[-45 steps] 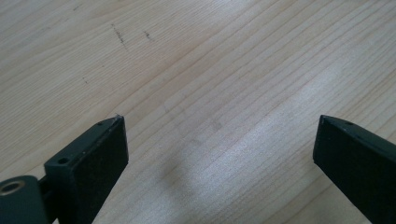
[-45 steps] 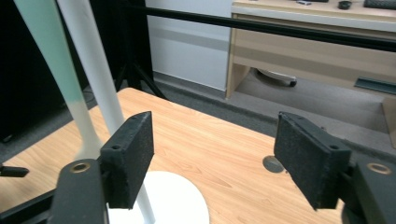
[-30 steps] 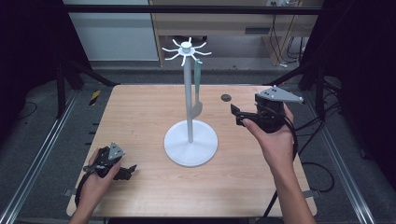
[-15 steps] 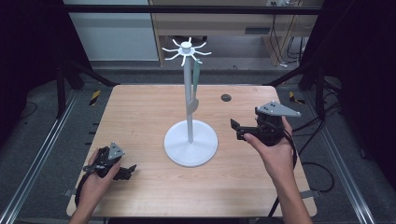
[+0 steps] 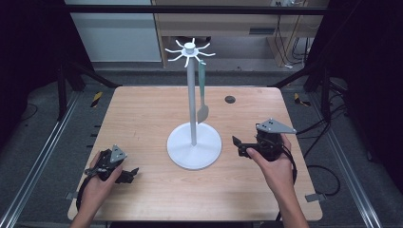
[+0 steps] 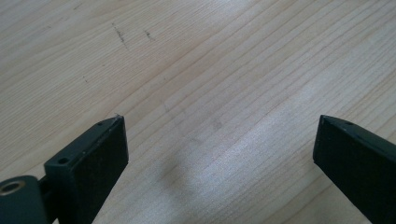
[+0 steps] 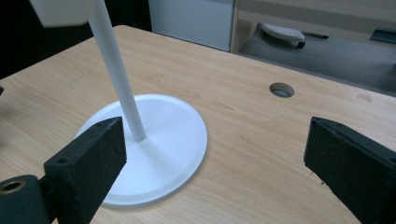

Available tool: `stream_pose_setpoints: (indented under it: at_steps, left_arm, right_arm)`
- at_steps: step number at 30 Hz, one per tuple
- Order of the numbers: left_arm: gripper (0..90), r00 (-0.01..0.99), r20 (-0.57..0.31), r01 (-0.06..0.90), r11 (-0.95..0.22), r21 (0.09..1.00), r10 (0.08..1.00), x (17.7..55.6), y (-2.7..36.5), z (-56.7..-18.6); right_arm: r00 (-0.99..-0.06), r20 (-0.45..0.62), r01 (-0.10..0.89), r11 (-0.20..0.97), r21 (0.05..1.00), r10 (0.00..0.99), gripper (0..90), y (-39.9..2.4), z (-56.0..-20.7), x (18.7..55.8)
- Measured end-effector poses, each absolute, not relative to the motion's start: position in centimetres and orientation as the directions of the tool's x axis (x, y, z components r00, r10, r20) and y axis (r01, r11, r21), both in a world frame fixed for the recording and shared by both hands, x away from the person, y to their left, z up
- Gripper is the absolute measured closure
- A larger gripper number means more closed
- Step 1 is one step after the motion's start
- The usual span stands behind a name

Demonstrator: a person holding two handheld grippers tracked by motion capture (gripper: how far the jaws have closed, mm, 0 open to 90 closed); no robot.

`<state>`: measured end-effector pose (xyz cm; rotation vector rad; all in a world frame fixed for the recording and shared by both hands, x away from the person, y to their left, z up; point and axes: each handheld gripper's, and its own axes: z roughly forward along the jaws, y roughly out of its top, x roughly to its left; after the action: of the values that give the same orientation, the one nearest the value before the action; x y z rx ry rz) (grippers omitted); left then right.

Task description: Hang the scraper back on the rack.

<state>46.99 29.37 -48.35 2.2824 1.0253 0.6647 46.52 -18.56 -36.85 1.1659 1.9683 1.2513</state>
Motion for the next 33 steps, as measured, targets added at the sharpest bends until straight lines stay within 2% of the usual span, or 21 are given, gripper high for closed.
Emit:
stream_pose_setpoints:
  at_steps: [12,33]
  left_arm:
    - [3.0,0.589,0.211,0.511,-0.562,0.650,0.780,47.0,29.3,-48.4]
    - [3.0,0.590,0.212,0.511,-0.564,0.649,0.779,47.0,29.3,-48.4]
  right_arm:
    - [-0.488,0.032,0.452,0.221,0.864,0.872,8.0,-18.3,-40.9,46.7]
    - [-0.427,0.047,0.546,0.216,0.810,0.903,10.7,-19.2,-44.8,48.0]
